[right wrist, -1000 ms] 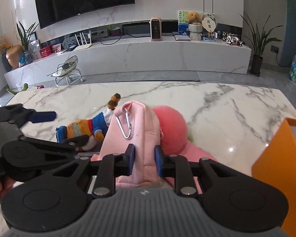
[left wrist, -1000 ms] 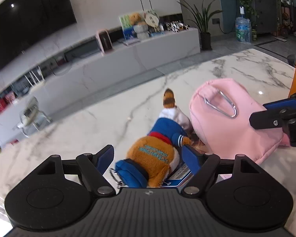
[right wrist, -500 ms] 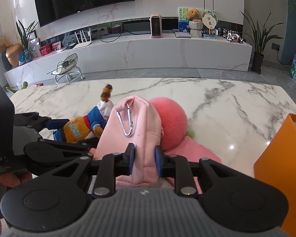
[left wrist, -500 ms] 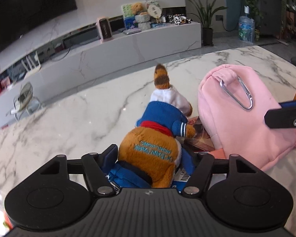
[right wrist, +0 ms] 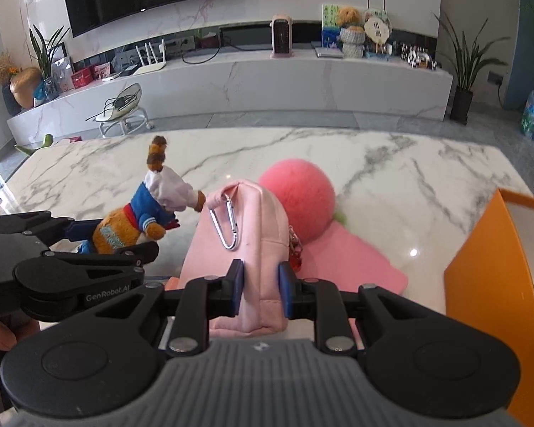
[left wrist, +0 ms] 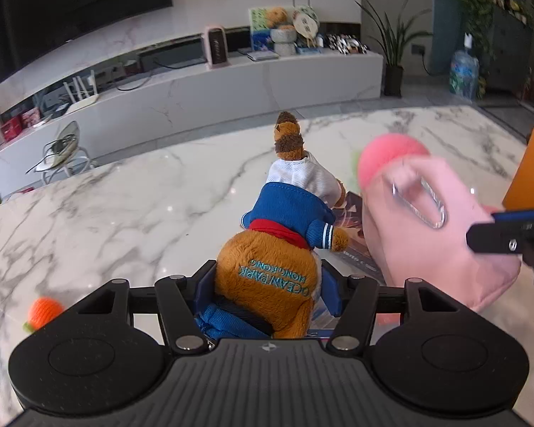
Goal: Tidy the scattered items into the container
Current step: 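Lift and carry the plush dog and pink backpack toward the orange box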
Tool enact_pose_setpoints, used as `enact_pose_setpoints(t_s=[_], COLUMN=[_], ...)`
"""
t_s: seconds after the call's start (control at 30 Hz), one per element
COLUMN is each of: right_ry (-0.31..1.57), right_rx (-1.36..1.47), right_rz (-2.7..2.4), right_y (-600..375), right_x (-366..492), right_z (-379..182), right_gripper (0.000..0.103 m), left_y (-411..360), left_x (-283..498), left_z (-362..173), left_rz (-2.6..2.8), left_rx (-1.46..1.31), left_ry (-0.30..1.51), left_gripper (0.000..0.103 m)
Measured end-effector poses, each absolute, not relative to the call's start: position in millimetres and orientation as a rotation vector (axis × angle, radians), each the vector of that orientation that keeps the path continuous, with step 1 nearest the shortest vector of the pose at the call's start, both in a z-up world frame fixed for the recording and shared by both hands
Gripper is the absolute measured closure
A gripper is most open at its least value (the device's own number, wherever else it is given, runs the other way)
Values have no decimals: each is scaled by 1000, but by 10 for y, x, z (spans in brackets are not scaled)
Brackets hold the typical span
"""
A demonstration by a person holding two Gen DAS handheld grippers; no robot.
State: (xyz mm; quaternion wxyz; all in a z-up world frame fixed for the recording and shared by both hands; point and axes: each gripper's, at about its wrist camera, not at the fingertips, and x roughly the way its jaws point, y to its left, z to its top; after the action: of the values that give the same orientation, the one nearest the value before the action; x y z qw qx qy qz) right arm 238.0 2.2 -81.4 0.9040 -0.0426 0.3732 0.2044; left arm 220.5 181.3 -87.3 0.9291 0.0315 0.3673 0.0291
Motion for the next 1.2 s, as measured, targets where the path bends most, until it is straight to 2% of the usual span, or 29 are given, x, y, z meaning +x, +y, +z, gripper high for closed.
enact_pose_setpoints(t_s=[0.7, 1.2], right_ry=[645, 504], right_rx=[-50, 61], right_rz=[413, 315], right_y=[-450, -1245], right_x=[1227, 637], right_z=[-207, 146], right_gripper=[81, 81], left_y=[1133, 262], left_x=[1070, 781], left_z=[-57, 339], left_rz=[85, -55], left_rx=[122, 222], left_ry=[679, 545], left_gripper=[34, 34])
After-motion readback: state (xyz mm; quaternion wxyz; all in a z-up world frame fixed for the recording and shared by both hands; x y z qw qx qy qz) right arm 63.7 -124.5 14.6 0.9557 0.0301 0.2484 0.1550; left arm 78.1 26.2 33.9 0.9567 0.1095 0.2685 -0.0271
